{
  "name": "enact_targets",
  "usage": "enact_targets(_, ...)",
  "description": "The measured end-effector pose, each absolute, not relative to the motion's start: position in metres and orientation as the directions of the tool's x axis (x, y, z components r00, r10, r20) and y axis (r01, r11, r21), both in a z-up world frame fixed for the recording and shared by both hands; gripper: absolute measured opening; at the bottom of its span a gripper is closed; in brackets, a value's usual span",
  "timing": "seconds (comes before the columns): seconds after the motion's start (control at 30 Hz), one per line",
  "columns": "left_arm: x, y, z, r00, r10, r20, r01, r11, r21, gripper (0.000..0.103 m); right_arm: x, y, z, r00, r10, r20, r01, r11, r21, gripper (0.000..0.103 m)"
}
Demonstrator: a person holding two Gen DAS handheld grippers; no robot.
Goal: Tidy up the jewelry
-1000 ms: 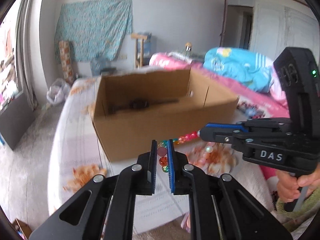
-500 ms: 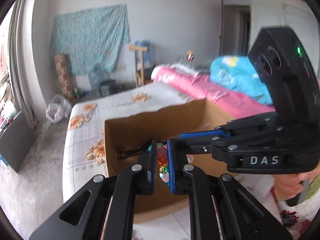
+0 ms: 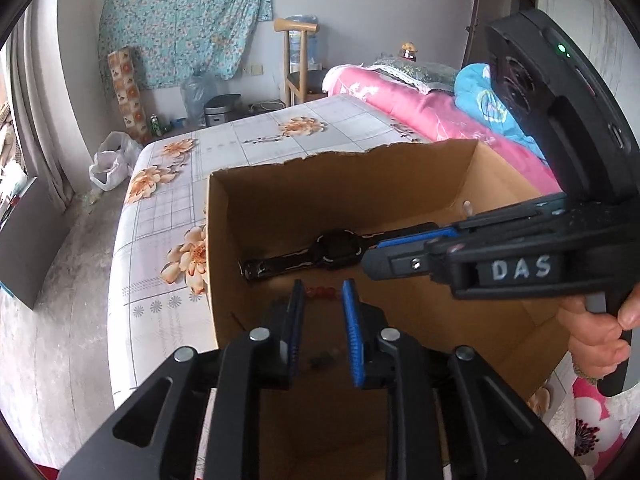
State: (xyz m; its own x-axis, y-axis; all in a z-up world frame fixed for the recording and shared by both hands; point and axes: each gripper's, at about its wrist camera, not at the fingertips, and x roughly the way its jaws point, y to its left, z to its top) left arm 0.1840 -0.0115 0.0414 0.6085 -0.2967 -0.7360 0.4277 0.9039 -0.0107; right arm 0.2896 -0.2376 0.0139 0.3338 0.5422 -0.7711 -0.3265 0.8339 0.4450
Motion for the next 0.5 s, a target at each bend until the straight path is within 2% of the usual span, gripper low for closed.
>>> enact_targets(0.13, 0.176, -0.008, 0.05, 0.631, -0.314, -0.709, 0.422, 0.906, -0.025, 0.019, 0.279, -0.248, 0.027, 0.378, 0.549, -0.746, -0.318, 0.833, 0.452, 0.016)
enact_targets(0.33, 0.141, 0.005, 0.077, 0.695, -0.365, -0.62, 0.437, 0.899, -0.039, 0.02, 0.251, -0.276, 0.042, 0.44, 0.586, -0.68, -0.309, 0.81, 0.498, 0.02)
enact_targets(0.5, 0.095, 0.011, 0.092, 0.725, -0.427, -0.541, 0.478, 0.877, -0.05, 0.034, 0.201, -0.303, 0.055, 0.496, 0.638, -0.589, -0.323, 0.765, 0.557, 0.029)
